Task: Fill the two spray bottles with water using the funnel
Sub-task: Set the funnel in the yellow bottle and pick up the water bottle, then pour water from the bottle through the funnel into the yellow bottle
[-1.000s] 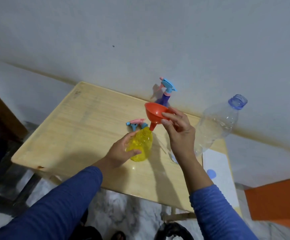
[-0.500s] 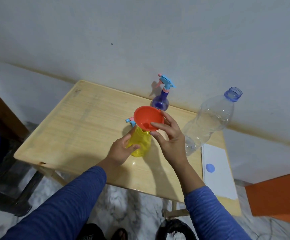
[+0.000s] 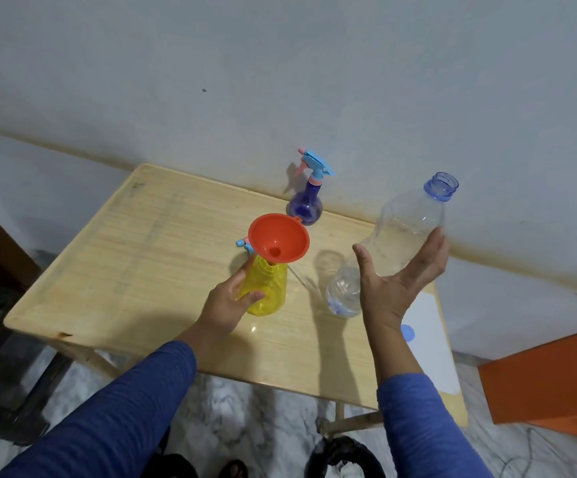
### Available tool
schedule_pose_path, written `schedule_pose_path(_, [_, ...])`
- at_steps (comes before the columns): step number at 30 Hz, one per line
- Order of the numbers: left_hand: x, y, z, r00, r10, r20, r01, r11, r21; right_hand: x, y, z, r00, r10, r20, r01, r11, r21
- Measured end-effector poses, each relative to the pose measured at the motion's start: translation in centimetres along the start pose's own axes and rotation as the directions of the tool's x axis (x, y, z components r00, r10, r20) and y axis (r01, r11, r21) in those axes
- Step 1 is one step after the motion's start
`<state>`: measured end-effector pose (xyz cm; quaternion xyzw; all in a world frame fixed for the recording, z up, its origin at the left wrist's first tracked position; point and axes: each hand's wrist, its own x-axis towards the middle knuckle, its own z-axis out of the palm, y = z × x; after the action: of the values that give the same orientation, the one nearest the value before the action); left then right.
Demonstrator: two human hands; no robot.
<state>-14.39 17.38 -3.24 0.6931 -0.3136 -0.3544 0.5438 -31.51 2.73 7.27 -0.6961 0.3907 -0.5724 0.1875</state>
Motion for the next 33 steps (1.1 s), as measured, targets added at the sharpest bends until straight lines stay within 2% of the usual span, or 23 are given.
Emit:
schedule_pose_path(6, [-0.2, 0.1, 0.1, 1.000, 0.011, -0.006, -0.011, 1.000, -0.022, 2.8, 0.9, 1.4, 0.981, 0.079, 0.179, -0.078, 0.997, -0.013])
schedule_pose_path(11, [-0.6, 0.1, 0.2, 0.998, -0.035, -0.056, 0.034, 0.999, -0.015, 4.5, 0.1, 1.5, 0.951, 0.017, 0.308, -0.016, 1.000, -0.003])
schedule_pose_path(18, [-0.6, 0.3, -0.2, 0.999, -0.037, -0.015, 0.037, 0.999, -0.016, 4.3, -2.1, -0.4, 0.901, -0.039, 0.433, 0.035, 0.999, 0.016])
schedule_pose_path(24, [-0.8, 1.4, -0.5, 0.999, -0.031, -0.019, 0.032, 0.998, 0.052, 3.0, -6.2, -3.6, 0.770, 0.029, 0.637, 0.013, 0.998, -0.061])
schedule_pose_path(28, [-0.6, 1.9, -0.7, 0.999, -0.040, -0.033, 0.043, 0.996, 0.076, 2.0, -8.8, -4.9, 0.643, 0.100, 0.759, -0.022, 0.993, -0.112])
schedule_pose_path(33, [-0.5, 1.9, -0.8, 0.999, -0.027, -0.029, 0.029, 0.996, 0.087, 1.4, -10.8, -6.1, 0.509, 0.205, 0.836, -0.044, 0.976, -0.212])
